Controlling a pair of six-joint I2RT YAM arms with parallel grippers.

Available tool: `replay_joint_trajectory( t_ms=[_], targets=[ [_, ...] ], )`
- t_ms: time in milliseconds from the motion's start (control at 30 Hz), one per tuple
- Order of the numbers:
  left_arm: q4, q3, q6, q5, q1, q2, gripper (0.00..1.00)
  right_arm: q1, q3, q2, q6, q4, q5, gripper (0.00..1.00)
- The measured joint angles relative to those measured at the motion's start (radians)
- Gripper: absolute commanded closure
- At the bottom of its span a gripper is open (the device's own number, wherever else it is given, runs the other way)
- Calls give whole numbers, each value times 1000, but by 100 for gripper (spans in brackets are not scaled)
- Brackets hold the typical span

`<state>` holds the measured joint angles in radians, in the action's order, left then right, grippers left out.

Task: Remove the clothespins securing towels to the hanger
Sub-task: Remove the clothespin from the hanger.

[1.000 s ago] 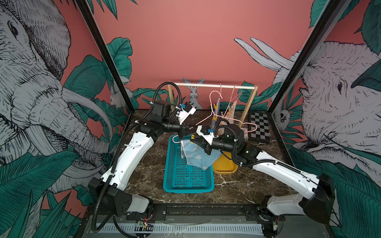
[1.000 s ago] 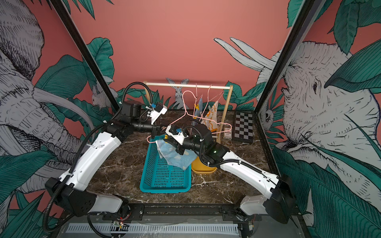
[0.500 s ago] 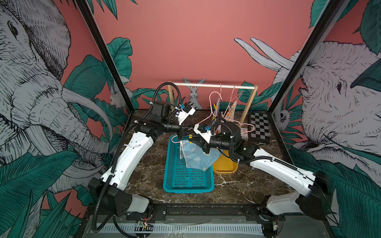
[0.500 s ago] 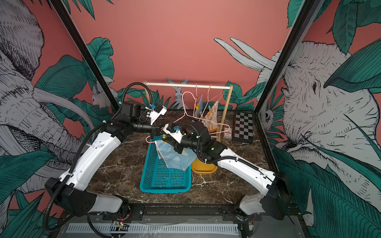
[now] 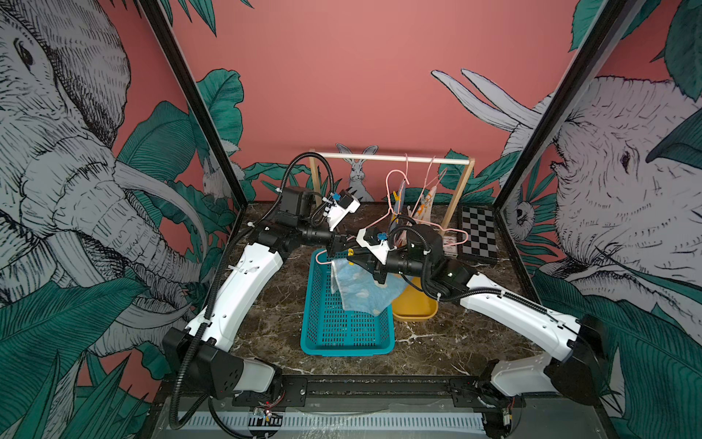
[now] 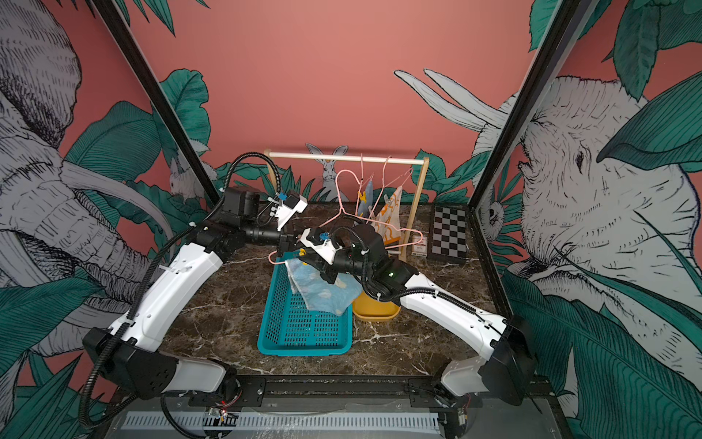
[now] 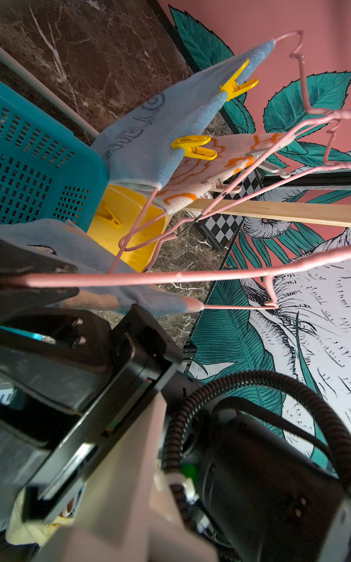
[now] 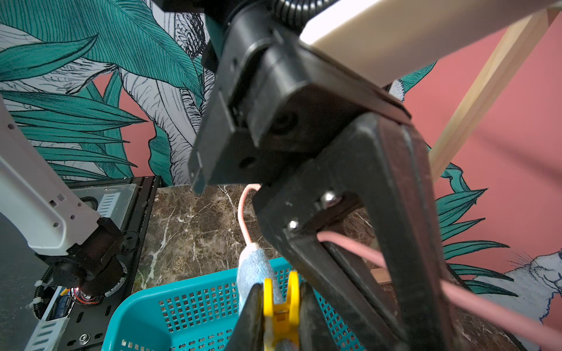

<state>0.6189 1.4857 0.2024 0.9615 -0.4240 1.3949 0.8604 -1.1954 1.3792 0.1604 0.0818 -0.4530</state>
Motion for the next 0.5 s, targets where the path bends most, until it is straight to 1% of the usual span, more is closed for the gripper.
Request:
replay_joint_trajectory(
  t_ms=[133, 500],
  targets=[
    [-1, 0, 0, 0, 0, 0, 100, 0, -10, 4, -1, -7, -5, 78],
    [0, 0, 0, -1, 0, 0, 100, 0, -12, 6, -2, -9, -11, 75]
  ],
)
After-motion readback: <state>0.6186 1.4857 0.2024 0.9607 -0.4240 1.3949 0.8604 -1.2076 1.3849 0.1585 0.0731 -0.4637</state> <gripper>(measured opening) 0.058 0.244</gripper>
